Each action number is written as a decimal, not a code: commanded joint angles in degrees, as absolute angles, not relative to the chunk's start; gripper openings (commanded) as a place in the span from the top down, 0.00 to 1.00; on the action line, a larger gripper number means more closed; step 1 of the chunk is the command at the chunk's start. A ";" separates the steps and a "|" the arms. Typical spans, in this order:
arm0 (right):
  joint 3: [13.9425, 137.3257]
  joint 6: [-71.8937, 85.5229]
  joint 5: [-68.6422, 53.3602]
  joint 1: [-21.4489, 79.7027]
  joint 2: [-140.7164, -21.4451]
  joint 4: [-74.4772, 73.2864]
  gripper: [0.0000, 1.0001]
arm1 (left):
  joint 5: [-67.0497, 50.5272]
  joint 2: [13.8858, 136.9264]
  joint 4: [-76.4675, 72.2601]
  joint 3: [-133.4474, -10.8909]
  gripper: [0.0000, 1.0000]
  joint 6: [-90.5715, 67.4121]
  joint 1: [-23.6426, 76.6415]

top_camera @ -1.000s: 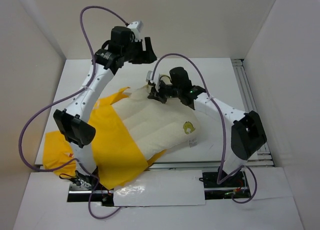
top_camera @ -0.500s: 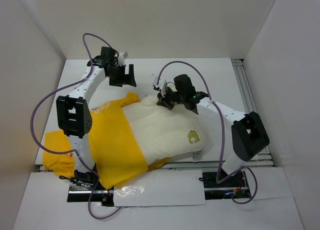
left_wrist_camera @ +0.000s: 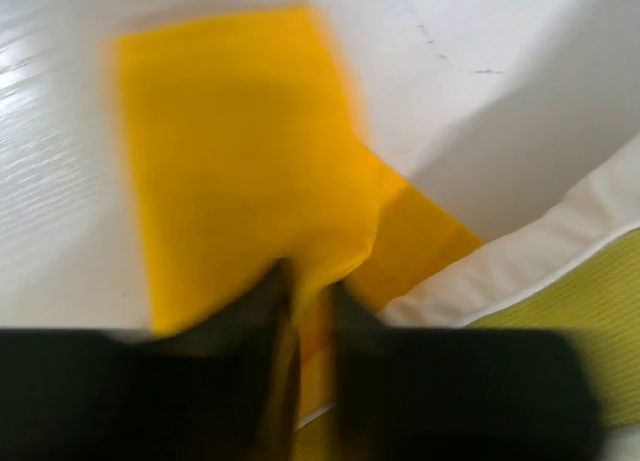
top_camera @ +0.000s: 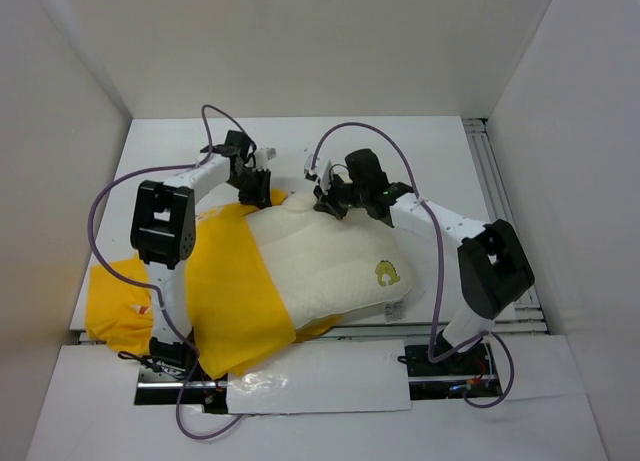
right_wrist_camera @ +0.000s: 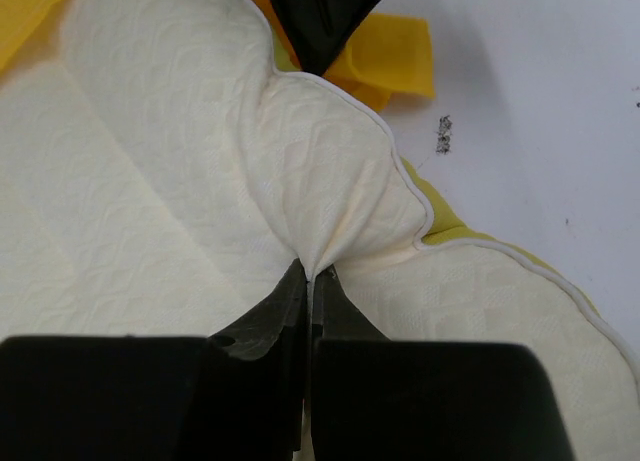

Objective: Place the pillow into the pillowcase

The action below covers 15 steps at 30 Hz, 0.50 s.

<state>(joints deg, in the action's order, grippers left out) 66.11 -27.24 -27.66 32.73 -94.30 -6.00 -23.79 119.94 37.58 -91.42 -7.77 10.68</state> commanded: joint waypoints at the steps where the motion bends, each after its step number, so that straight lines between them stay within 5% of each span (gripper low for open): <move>1: 68.30 -26.81 -29.88 33.22 -93.52 -5.19 1.00 | -24.96 120.15 35.16 -91.85 1.00 -6.86 12.74; 6: 67.76 -26.28 -29.36 33.22 -91.94 -3.18 1.00 | -28.39 114.53 32.87 -94.03 1.00 -8.78 14.32; 15: 61.35 -13.46 -30.94 35.16 -85.35 17.64 1.00 | -23.37 114.85 37.78 -122.49 1.00 -15.20 23.89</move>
<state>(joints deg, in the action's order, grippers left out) 61.76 -20.32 -25.98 32.75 -90.37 1.87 -21.17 116.44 39.92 -113.73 -12.21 18.92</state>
